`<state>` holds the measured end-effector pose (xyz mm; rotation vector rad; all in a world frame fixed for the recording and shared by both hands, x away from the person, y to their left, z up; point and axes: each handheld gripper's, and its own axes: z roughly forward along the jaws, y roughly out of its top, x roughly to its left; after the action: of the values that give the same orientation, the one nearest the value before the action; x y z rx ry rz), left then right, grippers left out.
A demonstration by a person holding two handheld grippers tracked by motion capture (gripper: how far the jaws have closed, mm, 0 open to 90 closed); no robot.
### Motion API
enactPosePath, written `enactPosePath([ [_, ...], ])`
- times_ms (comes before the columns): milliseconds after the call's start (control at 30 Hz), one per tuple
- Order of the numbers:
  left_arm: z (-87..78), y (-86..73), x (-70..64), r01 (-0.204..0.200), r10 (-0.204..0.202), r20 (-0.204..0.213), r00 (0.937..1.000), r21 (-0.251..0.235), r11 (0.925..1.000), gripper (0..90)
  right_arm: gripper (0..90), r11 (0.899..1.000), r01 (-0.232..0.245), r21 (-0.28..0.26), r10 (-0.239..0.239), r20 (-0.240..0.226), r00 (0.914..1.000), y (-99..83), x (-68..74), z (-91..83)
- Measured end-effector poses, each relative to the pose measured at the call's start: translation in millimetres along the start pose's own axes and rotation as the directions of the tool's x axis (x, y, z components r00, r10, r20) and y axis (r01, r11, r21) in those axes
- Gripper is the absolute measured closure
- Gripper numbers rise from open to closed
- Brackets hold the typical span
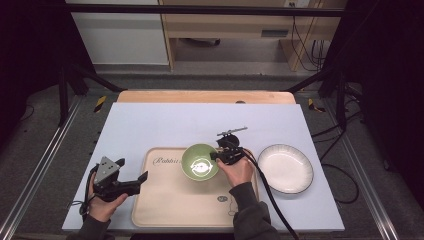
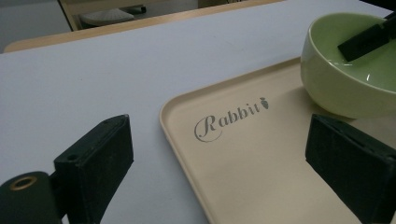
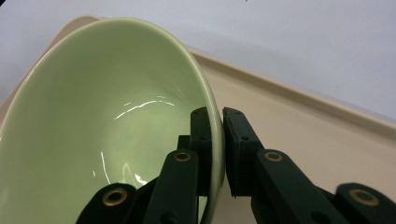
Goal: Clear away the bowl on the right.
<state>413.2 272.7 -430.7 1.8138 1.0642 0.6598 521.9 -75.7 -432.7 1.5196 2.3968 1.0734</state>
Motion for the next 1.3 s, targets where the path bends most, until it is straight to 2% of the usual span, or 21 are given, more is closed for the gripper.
enactPosePath([
  [500, 0.5, -0.3, 0.0, -0.002, 0.002, 0.001, 1.0, 0.003, 1.0, 7.3, 82.7, 1.0, -0.008, 0.026, 0.008, -0.013, 0.9999, -2.8, 3.7, 11.5],
  [833, 0.5, -0.4, 0.0, -0.002, 0.002, 0.001, 1.0, 0.003, 1.0, 7.3, 82.5, 1.0, -0.008, 0.018, 0.009, -0.028, 0.9996, -2.7, 2.0, 14.4],
  [1300, 1.3, -0.8, -0.3, -0.001, 0.001, 0.002, 1.0, 0.007, 1.0, 7.3, 83.2, 1.0, 0.007, 0.025, -0.007, -0.009, 0.9999, -3.7, 0.6, 18.3],
])
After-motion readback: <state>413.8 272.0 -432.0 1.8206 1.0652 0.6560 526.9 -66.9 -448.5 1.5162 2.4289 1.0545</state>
